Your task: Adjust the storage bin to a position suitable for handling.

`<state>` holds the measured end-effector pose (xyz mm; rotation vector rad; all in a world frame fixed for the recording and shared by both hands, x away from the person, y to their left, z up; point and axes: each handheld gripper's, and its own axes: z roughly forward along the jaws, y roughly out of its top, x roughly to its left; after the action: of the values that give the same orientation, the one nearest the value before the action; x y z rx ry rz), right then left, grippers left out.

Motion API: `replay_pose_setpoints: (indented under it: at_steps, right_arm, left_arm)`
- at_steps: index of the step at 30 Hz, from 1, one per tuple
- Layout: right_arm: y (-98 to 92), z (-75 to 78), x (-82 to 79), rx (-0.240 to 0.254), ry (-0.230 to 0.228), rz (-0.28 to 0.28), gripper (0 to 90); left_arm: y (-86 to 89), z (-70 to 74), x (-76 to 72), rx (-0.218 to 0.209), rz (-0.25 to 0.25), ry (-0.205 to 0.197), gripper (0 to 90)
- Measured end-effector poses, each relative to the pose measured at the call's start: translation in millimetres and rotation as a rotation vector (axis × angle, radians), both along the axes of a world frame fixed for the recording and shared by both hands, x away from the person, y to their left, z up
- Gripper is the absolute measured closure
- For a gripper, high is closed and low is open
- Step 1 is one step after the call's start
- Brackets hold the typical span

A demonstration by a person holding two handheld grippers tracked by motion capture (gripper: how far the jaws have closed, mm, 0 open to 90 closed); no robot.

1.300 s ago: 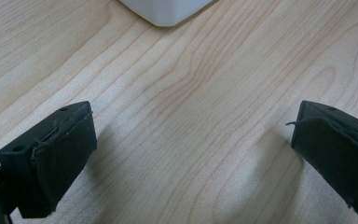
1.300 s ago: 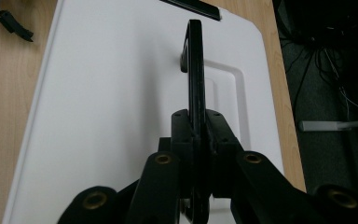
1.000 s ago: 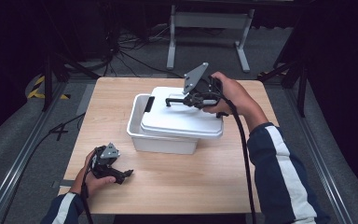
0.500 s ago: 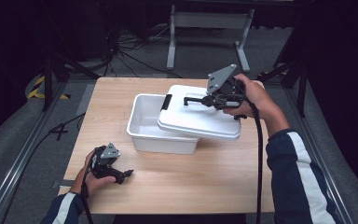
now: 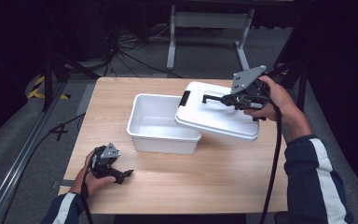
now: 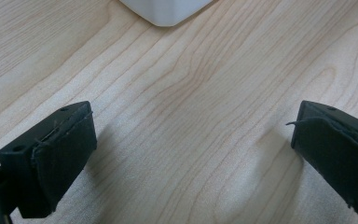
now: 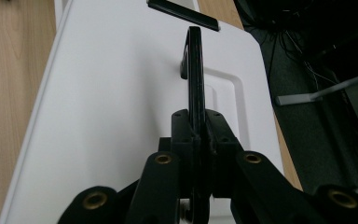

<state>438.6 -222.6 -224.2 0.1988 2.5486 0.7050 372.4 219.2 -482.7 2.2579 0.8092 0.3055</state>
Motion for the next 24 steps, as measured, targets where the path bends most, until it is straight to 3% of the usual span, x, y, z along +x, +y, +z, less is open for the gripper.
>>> replay_pose_setpoints:
  at_steps: [15,24]
  right_arm:
    - [-49.1,-0.9,-6.3,0.026,-0.012,-0.062,84.0]
    - [-72.1,-10.2,-7.0,0.044,-0.006,-0.101,84.0]
  left_arm:
    - [0.2,0.1,0.1,0.003,-0.002,0.000,0.4]
    - [0.2,0.1,0.1,0.003,-0.002,0.000,0.4]
